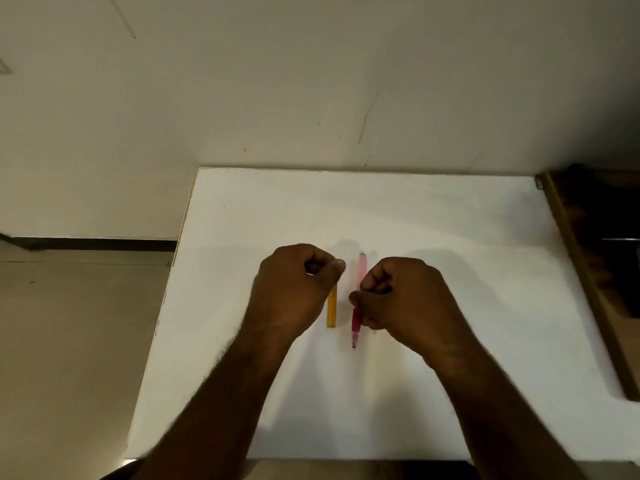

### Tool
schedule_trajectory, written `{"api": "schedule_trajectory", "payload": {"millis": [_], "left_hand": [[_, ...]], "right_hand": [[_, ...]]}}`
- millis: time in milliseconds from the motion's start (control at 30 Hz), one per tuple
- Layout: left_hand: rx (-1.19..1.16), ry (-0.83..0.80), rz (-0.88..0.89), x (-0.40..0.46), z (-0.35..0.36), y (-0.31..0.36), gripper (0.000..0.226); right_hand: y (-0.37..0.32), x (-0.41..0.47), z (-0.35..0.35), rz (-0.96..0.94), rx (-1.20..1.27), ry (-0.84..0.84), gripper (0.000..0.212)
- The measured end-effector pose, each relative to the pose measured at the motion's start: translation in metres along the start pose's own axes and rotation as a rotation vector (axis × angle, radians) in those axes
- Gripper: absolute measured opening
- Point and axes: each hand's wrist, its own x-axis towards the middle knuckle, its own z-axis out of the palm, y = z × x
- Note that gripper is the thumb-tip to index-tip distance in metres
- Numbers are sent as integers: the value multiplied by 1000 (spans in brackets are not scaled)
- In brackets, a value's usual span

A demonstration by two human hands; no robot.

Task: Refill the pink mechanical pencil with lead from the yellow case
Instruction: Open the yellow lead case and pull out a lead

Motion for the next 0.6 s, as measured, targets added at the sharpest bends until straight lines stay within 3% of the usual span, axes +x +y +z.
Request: {"api": "schedule_trajectory", "payload": {"millis": [133, 333, 600], "left_hand": [[263, 114, 37, 0, 3, -12, 24], [456, 35, 8, 0, 11, -17, 42], [532, 45, 7, -2, 13, -16, 26]], "right_hand": [[2, 4, 6, -36, -240, 58, 19], [-3, 4, 13, -88, -393, 70, 25], [-1, 3, 20, -151, -480, 120, 31]]}}
